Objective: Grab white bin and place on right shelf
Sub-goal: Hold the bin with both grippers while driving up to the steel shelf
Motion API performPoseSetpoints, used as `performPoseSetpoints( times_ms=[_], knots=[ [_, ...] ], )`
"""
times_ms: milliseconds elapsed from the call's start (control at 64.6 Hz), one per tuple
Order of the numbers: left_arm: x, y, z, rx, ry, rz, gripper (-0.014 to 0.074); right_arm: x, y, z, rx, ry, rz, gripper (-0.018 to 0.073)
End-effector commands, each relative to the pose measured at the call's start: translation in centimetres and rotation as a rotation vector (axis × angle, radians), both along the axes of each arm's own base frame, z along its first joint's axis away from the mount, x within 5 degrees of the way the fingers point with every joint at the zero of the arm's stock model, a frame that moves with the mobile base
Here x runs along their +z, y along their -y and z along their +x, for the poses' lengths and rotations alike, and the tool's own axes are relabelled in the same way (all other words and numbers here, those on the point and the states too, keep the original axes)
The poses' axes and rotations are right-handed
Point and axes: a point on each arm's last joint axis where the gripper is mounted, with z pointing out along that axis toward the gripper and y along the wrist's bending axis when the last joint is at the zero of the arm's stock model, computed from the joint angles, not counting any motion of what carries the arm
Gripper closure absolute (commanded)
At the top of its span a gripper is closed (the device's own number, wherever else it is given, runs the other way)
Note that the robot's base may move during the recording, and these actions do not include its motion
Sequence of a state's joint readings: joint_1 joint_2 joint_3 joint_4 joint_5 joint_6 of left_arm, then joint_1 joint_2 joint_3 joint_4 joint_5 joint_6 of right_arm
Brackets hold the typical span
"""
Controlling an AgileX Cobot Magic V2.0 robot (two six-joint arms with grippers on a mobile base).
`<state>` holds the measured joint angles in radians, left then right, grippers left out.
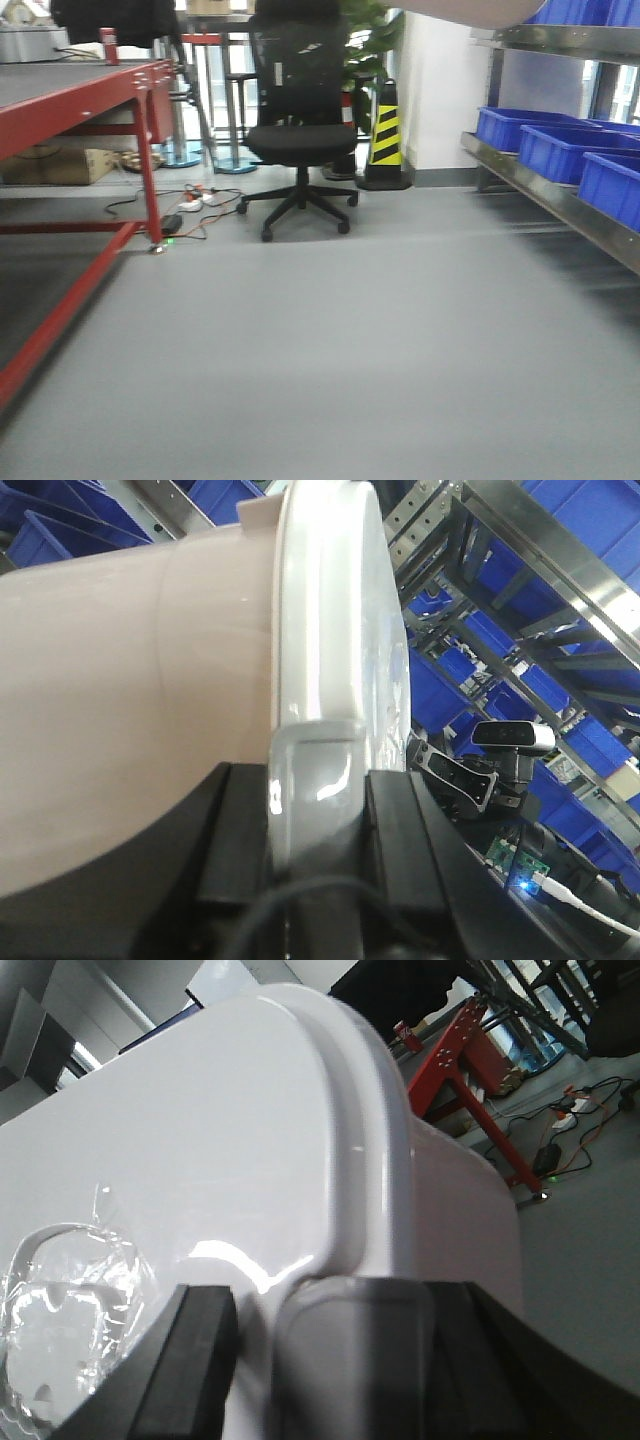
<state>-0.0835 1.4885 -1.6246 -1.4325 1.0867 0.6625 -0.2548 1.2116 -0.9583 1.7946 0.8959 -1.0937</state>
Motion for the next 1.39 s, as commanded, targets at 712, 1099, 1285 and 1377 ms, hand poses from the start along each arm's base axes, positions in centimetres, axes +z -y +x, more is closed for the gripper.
performPoseSetpoints(
  times_ms=[712, 1099, 1285, 1377],
  knots=[
    [2.90, 1.51, -4.61, -0.292, 0.047, -0.105, 0.0722, 3.04, -1.09, -1.40, 0.083, 0.143, 0.055, 0.0503],
    [2.90, 1.50, -4.59, -0.290, 0.047, -0.106, 0.0722, 3.04, -1.08, -1.39, 0.081, 0.143, 0.055, 0.0503],
    [2.90, 1.50, -4.59, -0.290, 0.047, -0.106, 0.0722, 3.04, -1.08, -1.39, 0.081, 0.143, 0.055, 0.0503],
    [2.91, 1.50, -4.58, -0.288, 0.047, -0.106, 0.0722, 3.04, -1.08, -1.39, 0.081, 0.143, 0.055, 0.0503]
  ],
)
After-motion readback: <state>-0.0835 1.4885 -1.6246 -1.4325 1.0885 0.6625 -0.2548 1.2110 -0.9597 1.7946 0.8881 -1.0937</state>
